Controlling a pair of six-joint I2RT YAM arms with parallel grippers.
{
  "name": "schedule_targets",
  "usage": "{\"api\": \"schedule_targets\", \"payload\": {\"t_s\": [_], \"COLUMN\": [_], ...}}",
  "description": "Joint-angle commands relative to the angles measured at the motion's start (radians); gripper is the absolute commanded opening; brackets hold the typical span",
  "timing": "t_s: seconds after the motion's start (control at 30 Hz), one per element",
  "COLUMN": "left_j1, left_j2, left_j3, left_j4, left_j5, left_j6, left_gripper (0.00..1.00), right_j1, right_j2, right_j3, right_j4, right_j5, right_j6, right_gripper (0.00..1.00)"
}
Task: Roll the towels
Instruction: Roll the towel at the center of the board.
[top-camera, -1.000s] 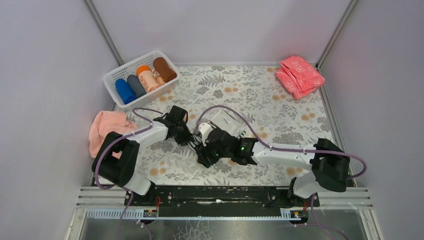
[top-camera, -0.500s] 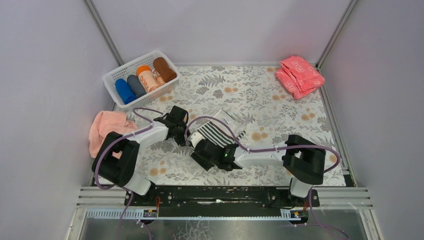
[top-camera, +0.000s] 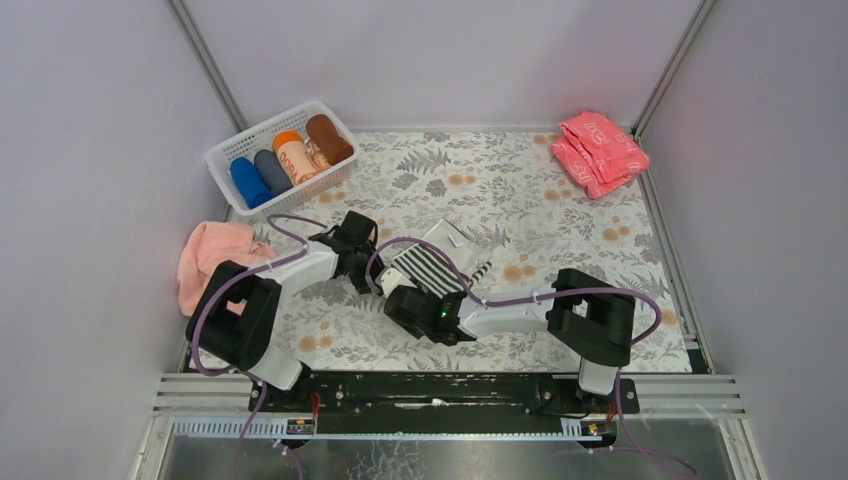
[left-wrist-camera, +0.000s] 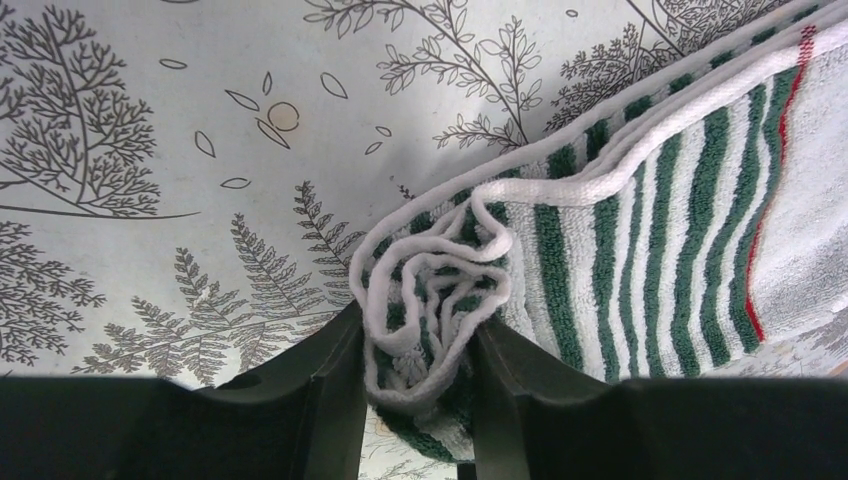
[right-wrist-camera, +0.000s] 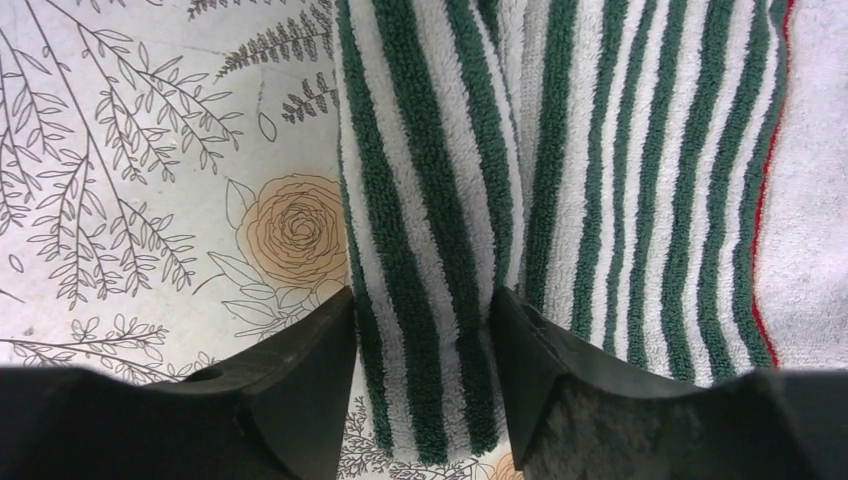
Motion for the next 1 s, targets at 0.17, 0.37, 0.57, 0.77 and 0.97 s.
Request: {"api": "schedule_targets", "payload": {"t_s": [0.17, 0.37, 0.57, 0.77, 0.97], "left_j1": [0.024, 0.037, 0.038, 0.035, 0.02], "left_j2": [-0.073, -0.262, -0.421, -0.519, -0.518], "left_j3": [0.019, -0.038, -0.124, -0.202, -0.245], "left_j4": [-0.071, -0.074, -0.088, -0.068, 0.016], "left_j5": [-0.08, -0.095, -0.056, 0.029, 0.096], "left_j6": [0.018, -0.027, -0.057, -0.073, -0.102], "left_gripper": [0.49, 0.7, 0.78, 0.8, 0.82], "right_j1": [-0.003, -0.065, -0.203, -0.322, -0.378], "right_j2": [-0.001, -0.065, -0.133, -0.102, -0.041], "right_j3": [-0.1, -0.142, -0.198, -0.225, -0.242], "right_j4": [-0.113, 0.0, 0.118, 0.208, 0.291], "right_j5": [-0.149, -0.447, -0.763, -1.007, -1.136], "right_j6": [0.052, 0.063, 0.122, 0.193, 0.253], "right_gripper": [0.32, 0.17, 0.14, 0.14, 0.14]}}
